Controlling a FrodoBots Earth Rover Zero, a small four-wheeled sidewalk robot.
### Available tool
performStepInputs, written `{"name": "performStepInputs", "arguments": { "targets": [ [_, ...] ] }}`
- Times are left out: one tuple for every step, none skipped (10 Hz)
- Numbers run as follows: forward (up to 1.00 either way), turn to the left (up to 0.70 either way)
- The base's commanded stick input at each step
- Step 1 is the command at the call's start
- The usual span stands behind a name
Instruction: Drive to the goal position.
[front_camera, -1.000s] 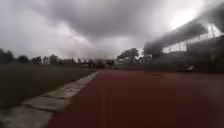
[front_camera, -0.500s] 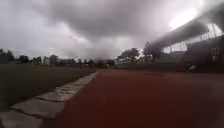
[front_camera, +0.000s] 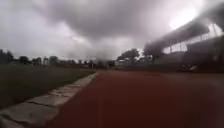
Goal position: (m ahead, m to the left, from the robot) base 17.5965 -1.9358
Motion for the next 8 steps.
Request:
{"name": "performStepInputs", "arguments": {
  "targets": [
    [0.5, 0.0],
    [0.5, 0.0],
    [0.5, 0.0],
    [0.5, 0.0],
    [0.5, 0.0],
    [0.5, 0.0],
    [0.5, 0.0],
    [0.5, 0.0]
  ]
}}
